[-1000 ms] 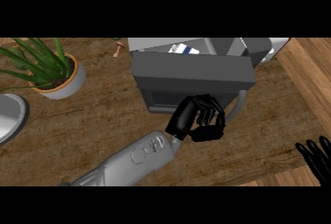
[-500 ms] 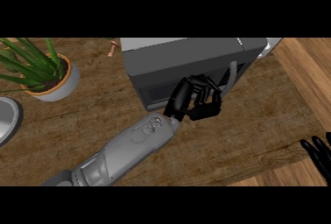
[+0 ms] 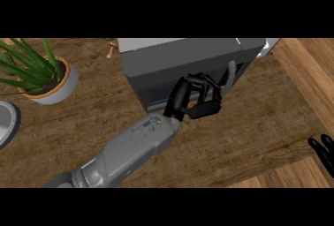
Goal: Pick up the milk, place it into the microwave and close the microwave
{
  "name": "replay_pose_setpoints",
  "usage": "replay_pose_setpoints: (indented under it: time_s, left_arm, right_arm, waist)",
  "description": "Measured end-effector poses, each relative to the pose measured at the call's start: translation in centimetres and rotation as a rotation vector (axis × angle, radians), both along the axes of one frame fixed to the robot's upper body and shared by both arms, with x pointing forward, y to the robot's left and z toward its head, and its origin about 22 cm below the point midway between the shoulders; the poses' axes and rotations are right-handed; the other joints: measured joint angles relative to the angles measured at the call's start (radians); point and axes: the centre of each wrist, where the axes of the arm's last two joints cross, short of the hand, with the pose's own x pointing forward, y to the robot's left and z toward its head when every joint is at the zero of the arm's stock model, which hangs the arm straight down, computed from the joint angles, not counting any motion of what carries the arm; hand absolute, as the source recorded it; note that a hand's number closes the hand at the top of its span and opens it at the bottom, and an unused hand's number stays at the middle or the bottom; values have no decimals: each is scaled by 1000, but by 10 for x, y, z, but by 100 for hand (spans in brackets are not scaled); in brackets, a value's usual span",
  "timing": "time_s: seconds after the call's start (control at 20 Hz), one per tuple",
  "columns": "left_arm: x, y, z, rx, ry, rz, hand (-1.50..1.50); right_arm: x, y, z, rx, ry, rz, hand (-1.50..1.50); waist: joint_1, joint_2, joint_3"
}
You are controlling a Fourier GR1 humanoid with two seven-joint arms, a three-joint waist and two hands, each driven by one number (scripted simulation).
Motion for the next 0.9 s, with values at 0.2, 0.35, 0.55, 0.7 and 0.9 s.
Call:
replay_pose_setpoints:
  time_s: [0.2, 0.35, 0.55, 0.7, 0.9]
  left_arm:
    - [0, 1, -1, -25, -4, 25, 150]
    - [-1, 0, -2, -37, -22, 29, 150]
    - [-1, 0, -3, -49, -42, 46, 150]
    - [-1, 1, -4, -63, -49, 63, 150]
    - [-1, 1, -5, -73, -66, 76, 150]
  right_arm:
    - [1, -1, 4, 6, -10, 14, -150]
    - [2, 0, 7, 2, -16, 38, -150]
    - [2, 1, 12, 1, -24, 67, -150]
    - [2, 2, 14, 0, -23, 93, -150]
    - [2, 3, 18, -4, -28, 124, -150]
  waist:
    - [-8, 1, 1]
    - [-8, 4, 1]
    - [-14, 6, 1]
    - [-20, 7, 1]
    - [-26, 9, 1]
